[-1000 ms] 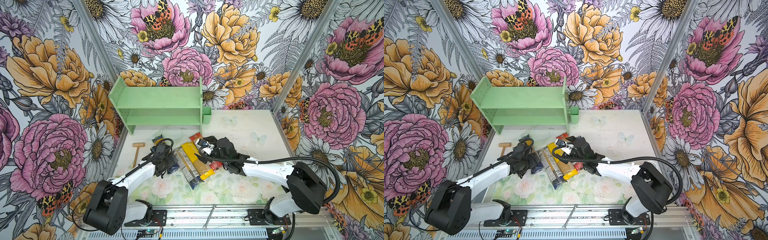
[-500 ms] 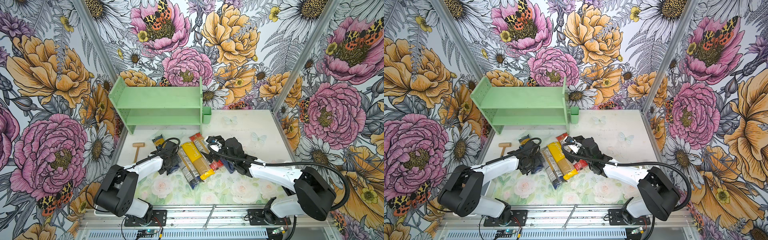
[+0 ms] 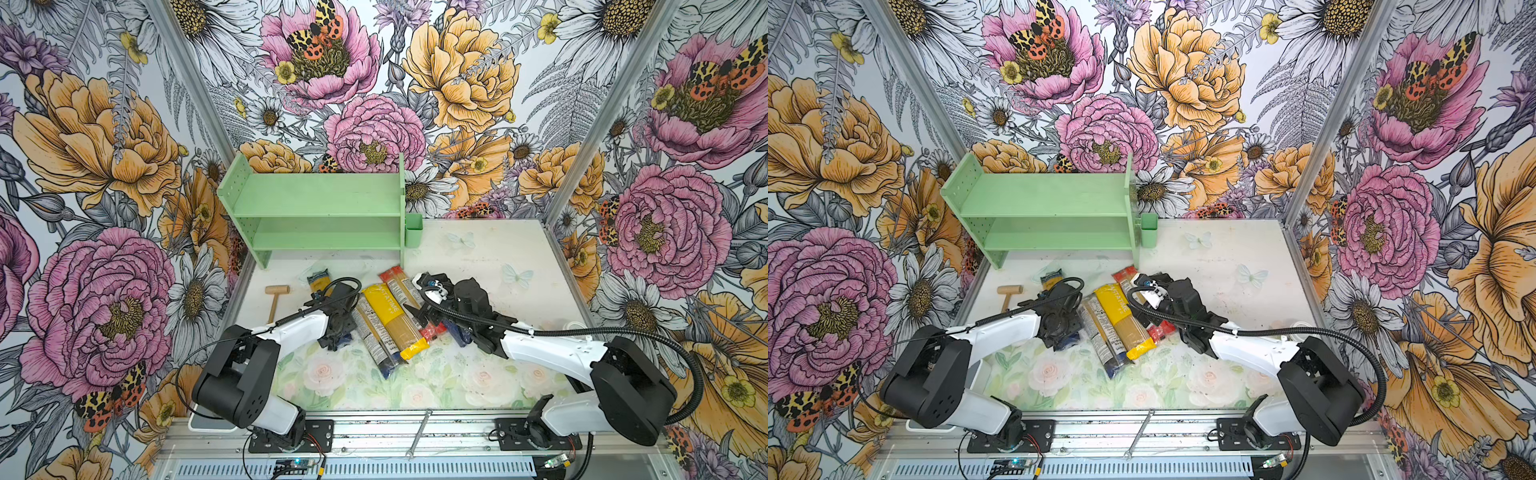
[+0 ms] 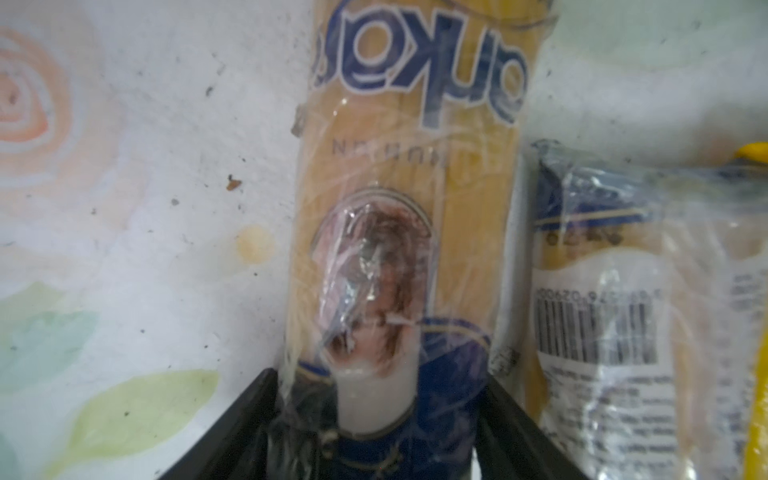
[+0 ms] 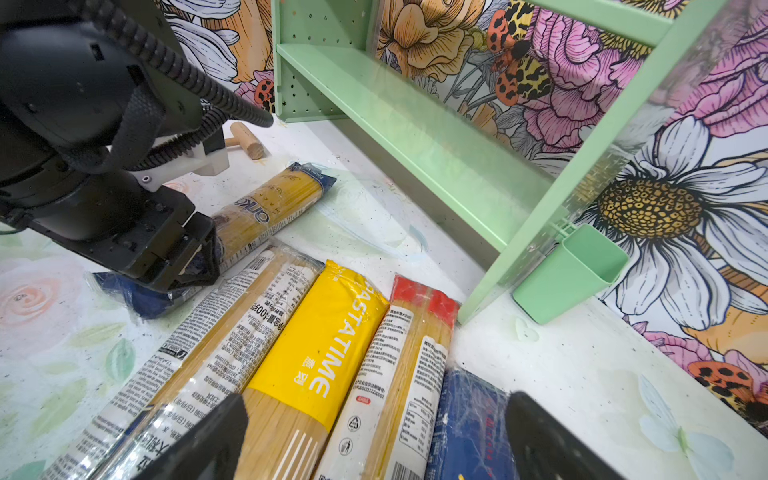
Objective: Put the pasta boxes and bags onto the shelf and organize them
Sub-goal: 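Close the left gripper on the blue-and-clear bag while the right gripper withdraws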
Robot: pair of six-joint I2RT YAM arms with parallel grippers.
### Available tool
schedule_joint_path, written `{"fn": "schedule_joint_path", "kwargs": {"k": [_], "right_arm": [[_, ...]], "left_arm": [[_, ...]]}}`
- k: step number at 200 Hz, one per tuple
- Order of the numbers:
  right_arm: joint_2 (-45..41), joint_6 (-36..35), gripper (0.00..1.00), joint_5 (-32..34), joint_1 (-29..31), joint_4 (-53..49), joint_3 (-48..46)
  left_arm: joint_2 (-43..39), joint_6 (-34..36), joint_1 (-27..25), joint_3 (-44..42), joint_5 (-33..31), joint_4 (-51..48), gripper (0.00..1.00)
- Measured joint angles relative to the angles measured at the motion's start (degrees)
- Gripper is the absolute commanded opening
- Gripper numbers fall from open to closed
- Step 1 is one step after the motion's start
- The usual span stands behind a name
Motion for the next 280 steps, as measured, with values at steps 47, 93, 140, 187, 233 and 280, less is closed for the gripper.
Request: {"fn": "schedule_joint_path", "kwargs": {"k": [47,93,140,187,233,280], "right_arm": [[-0.4,0.6,0.98,0.0,0.0,0.9,-0.8],[-0.5,0.7,0.99,0.0,-0.1,1.5,-1.1],[-0.5,1.3,0.99,0.0,-0.6,1.5,-1.1],[-0.5,2.1,0.99,0.0,-1.1,1.3,-1.1],[-0.5,4.0,0.99,0.0,-1.9,-1.7,1.4],[-0.5,4.6,1.00,0.3,-2.3,-2.8,2.2]], "left_arm": [[-1.3,0.0,0.0,-0.9,-0.2,-0.8,0.75],[-1.4,0.0,0.0,-1.2,-1.1,-2.6,0.91],[-0.6,0.7,0.0,-1.0,-2.0,-2.9,0.88],[0.8,2.1,0.0,0.0,-2.6,-3.1,0.83],[1.9,2.9,0.0,1.0,-2.6,-2.9,0.69],[2.1,3.3,0.0,1.1,-2.6,-2.7,0.64]]}}
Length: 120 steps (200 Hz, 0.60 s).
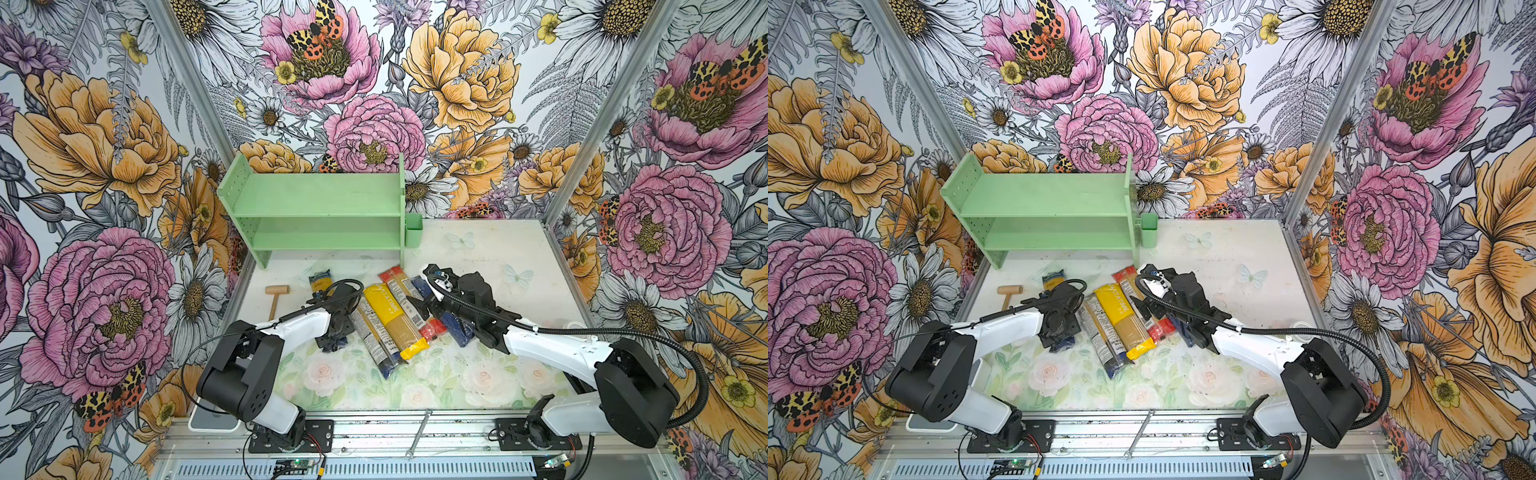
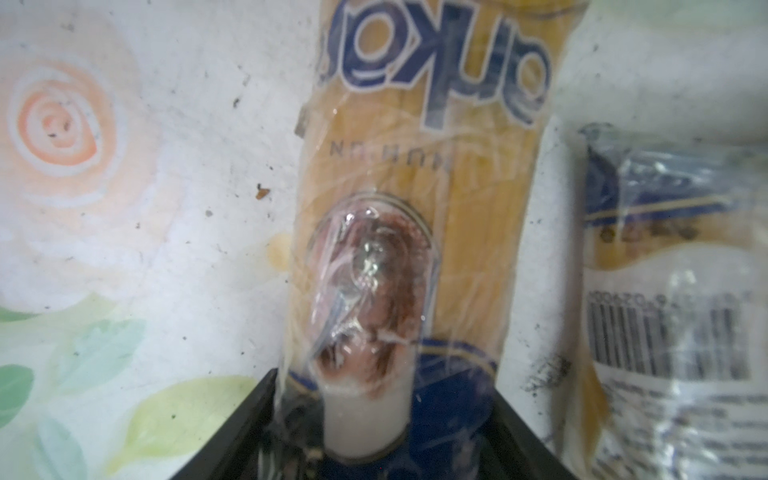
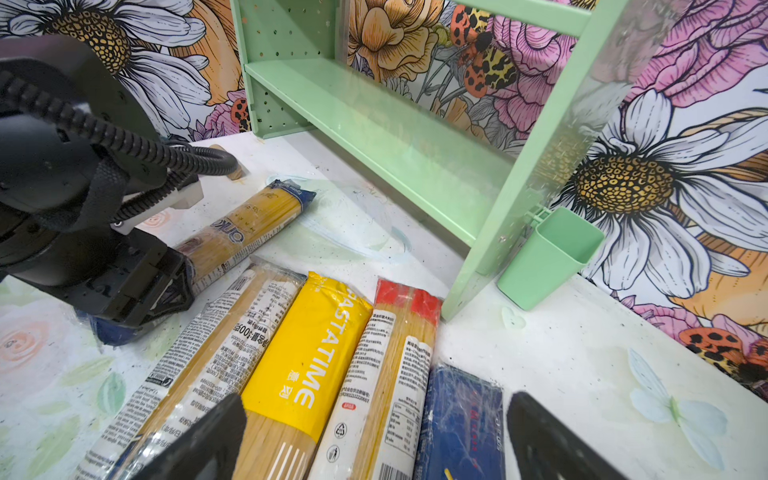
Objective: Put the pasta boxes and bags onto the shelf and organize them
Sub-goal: 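Close the left gripper on the blue-and-clear bag while the right gripper withdraws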
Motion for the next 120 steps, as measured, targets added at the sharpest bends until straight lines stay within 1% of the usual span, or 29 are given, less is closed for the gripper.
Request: {"fn": "schedule_joint_path", "kwargs": {"k": [32,47,68,92,120], "right_arm": [[-0.2,0.1,1.00,0.9,0.0,-0.5,0.0],[-0.9,0.1,0.99,1.0,0.0,-0.7,0.0],[-2.3,0.1,1.00,1.1,0.0,-1.0,-0.1],[-3.3,0.0,0.99,1.1,0.0,-1.4,-0.1],[-3.4,0.0,1.00,1.5,0.0,-2.3,-0.1]], "left_arm": [[0.1,0.2,0.0,0.1,0.0,0.0,0.58],[0.2,0.5,0.0,0.2,0.0,0.0,0.51],[0.2,1.0,0.0,0.3,0.1,0.1,0.47],[0.1,1.3,0.0,0.4,0.3,0.2,0.35],[0.0,1.4,0.0,0.5,0.5,0.2,0.25]]}}
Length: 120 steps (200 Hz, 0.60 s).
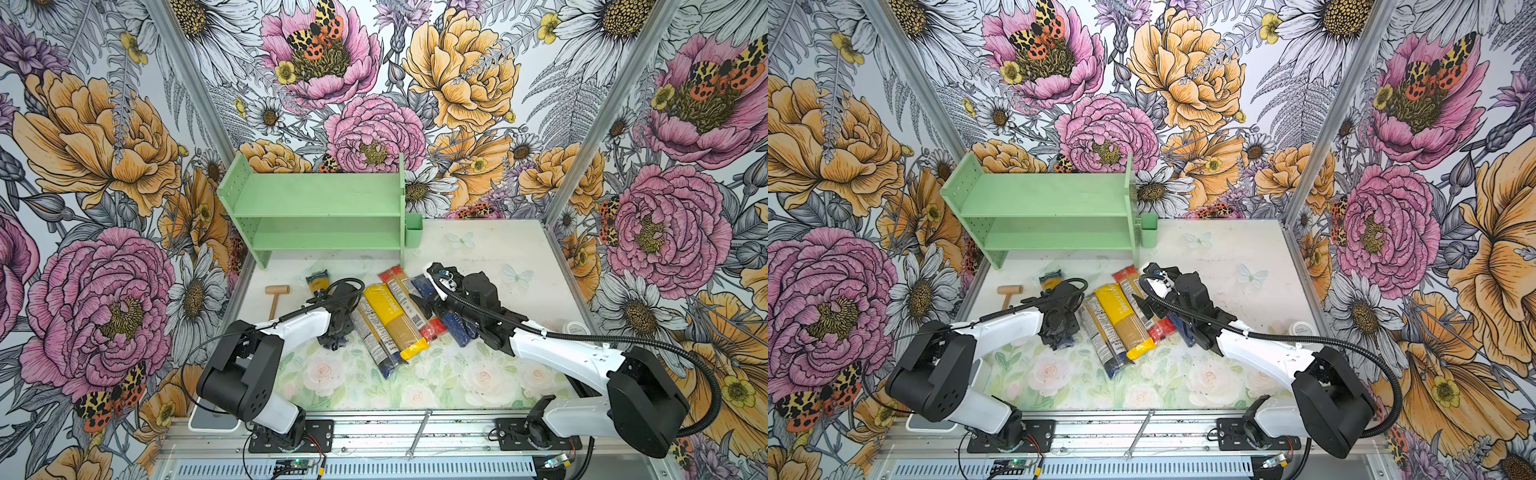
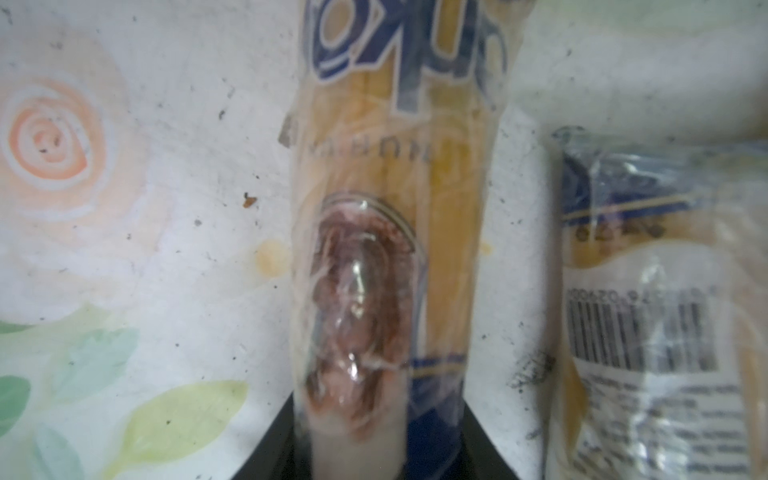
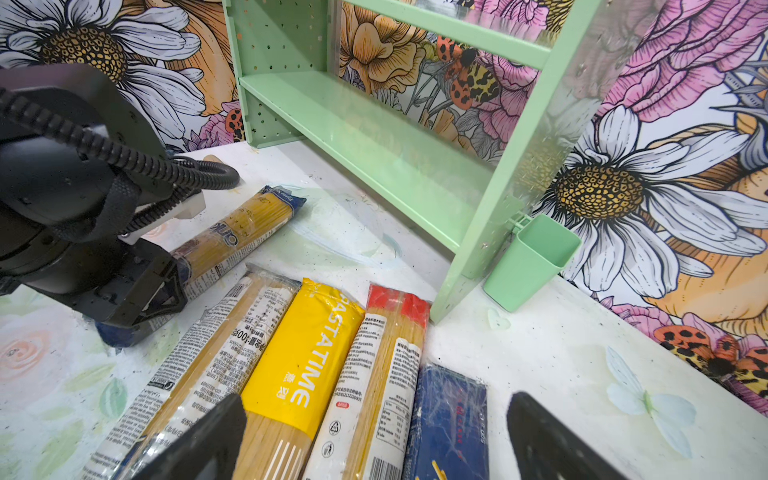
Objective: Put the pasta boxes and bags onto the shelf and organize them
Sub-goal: 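Close the left gripper on the blue-and-clear bag while the right gripper withdraws, then lift the blue-and-clear bag with the left gripper toward the green shelf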
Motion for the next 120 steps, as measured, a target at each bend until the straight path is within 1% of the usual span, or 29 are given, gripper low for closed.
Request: {"fn": "schedule_joint_path", "kwargs": {"k": [22,26,35,72,120], "right_arm": [[0.0,0.0,1.00,0.4,0.0,-0.4,0.0],[0.0,0.0,0.99,0.4,0.0,-0.5,0.0],[0.0,0.0,0.99,0.5,-0.1,-0.9,0.0],[0.0,0.0,0.99,0.9,-0.8,-2.9,0.3],[0.0,0.0,1.00,0.9,-1.7,-4.7,1.1]], "left_arm": [[0.0,0.0,0.0,0.0,0.0,0.0,0.14],[0.0,0.0,0.0,0.0,0.0,0.0,0.11],[0.0,0.1,0.0,0.0,0.1,0.0,0.00],[-0.8,0.5,0.4,0.0,1.2,-0.2,0.00],[-4.5,1.6,0.8,0.0,6.6,-2.9,0.00]]}}
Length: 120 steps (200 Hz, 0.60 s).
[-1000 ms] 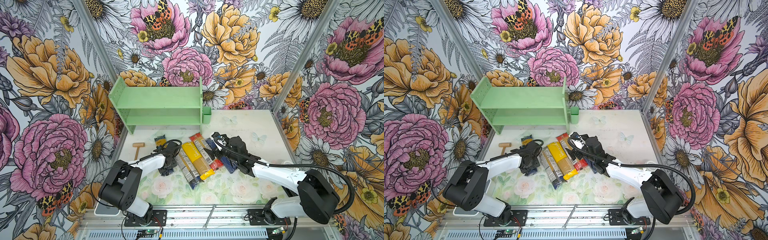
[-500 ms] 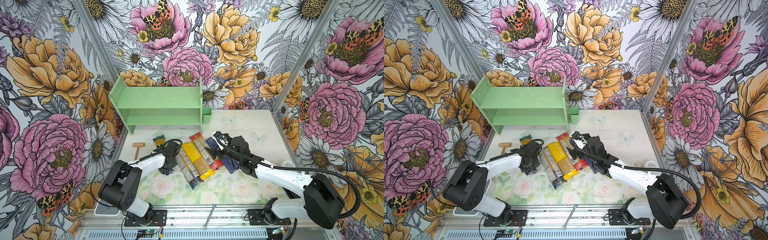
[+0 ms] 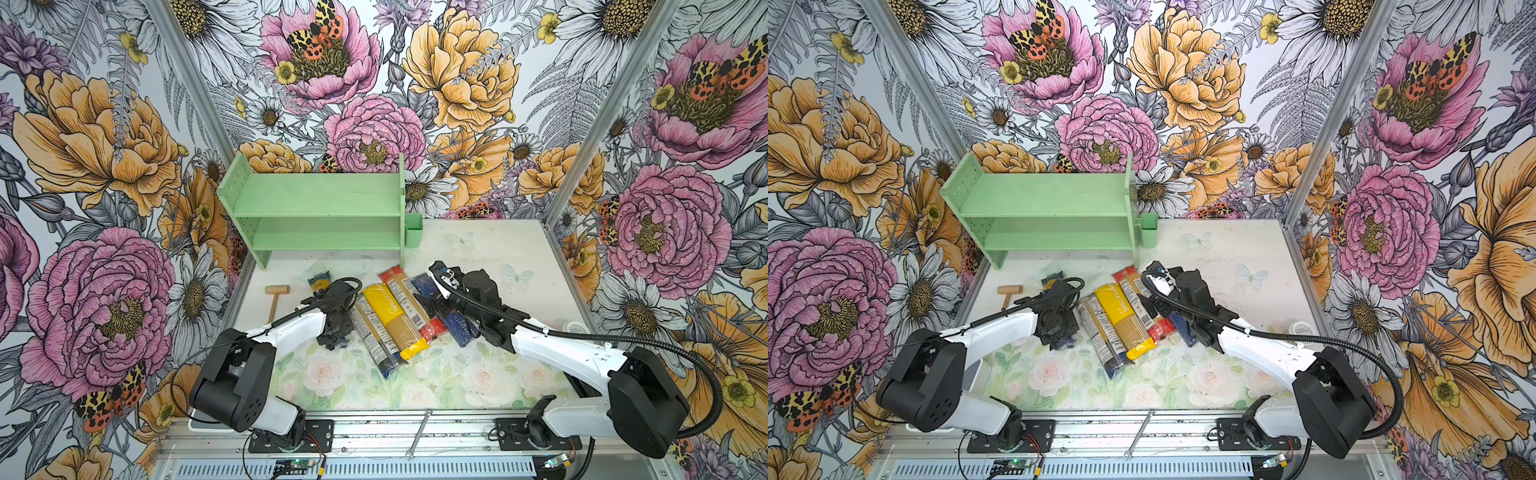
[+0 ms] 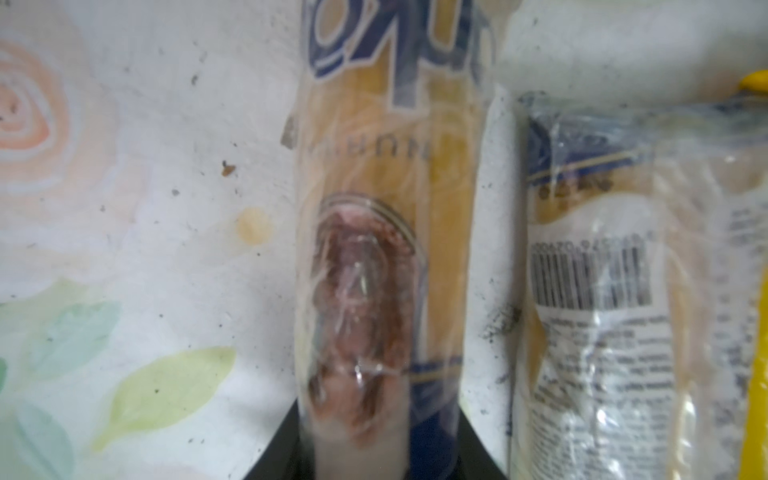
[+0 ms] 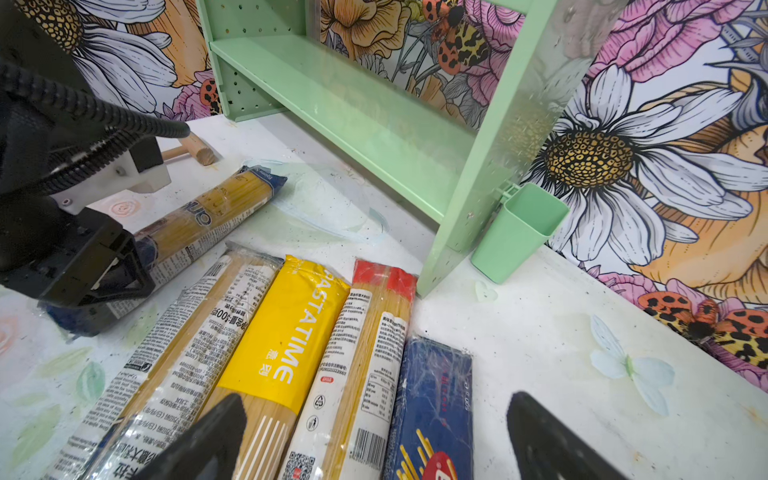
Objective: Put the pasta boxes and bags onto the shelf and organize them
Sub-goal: 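Lift the blue-and-clear bag with the left gripper toward the green shelf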
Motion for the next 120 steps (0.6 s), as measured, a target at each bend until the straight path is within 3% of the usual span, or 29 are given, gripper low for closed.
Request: {"fn": "schedule_joint_path", "kwargs": {"k": [120], "right_arm": [[0.0,0.0,0.99,-0.1,-2.4,-1.1,0.3]], "left_arm": [[-20.7,3.1,0.0,4.9,11.0,-15.0,0.00]]}}
